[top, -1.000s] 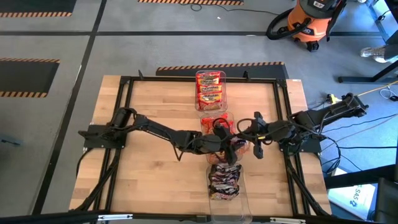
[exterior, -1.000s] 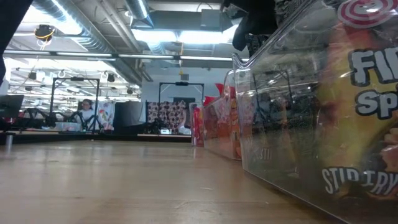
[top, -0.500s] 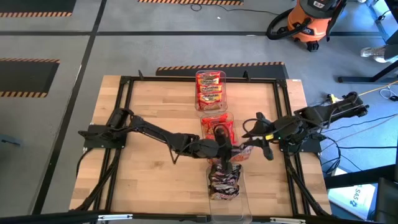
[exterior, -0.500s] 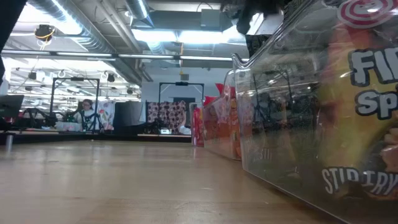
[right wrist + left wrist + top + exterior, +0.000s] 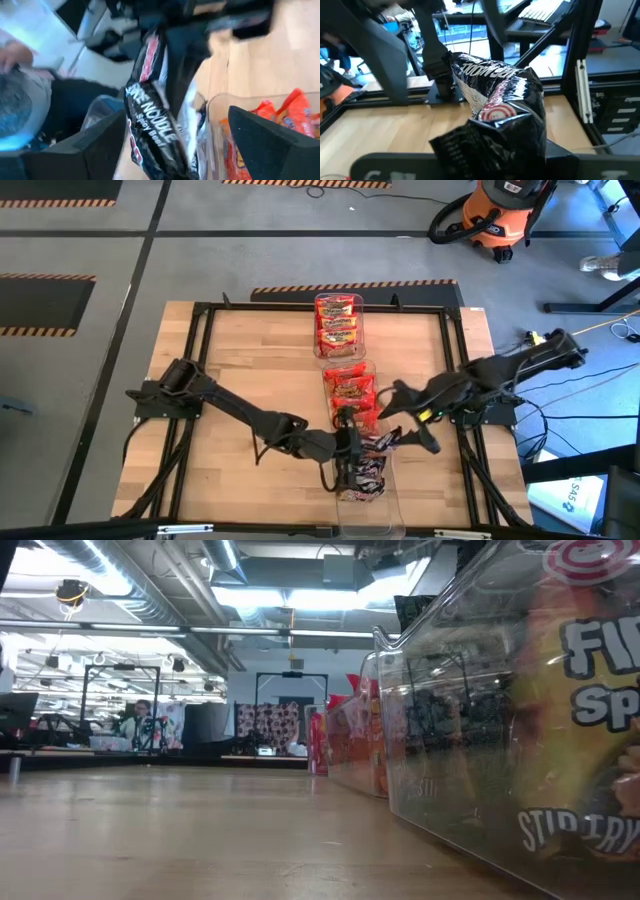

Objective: Sort Maruchan noodles
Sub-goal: Put the orange noodle pack into the middle transparent bin

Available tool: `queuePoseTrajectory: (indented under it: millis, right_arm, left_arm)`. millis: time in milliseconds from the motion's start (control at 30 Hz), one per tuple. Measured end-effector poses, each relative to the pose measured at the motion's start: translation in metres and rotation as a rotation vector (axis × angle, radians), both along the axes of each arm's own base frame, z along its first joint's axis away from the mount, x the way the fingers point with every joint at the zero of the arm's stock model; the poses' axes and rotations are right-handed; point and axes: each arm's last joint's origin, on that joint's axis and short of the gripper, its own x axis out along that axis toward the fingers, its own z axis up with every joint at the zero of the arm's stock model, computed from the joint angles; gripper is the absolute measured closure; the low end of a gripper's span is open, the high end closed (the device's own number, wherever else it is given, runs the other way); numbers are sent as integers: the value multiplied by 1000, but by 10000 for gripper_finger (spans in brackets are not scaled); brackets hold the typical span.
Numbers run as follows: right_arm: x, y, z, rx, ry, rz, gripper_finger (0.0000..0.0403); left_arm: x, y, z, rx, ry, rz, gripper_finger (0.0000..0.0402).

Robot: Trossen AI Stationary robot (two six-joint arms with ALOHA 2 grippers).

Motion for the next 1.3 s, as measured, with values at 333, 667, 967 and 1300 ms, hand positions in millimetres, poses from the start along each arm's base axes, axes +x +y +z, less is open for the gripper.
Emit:
queuePoseTrajectory:
  millis: [333, 667, 967, 1300]
  right_arm:
    - [28, 23, -34, -92, 128, 18, 72]
    - [43, 30, -56, -134, 216, 10, 87]
    - [43, 30, -57, -138, 224, 13, 254]
    - [44, 31, -37, -129, 198, 15, 292]
  left_arm:
    - [-1, 4, -5, -55, 35, 103, 360]
    - [-4, -3, -6, -45, 40, 73, 359]
    - [-4, -5, -4, -53, 20, 68, 314]
    - [-54, -20, 29, -89, 193, -5, 255]
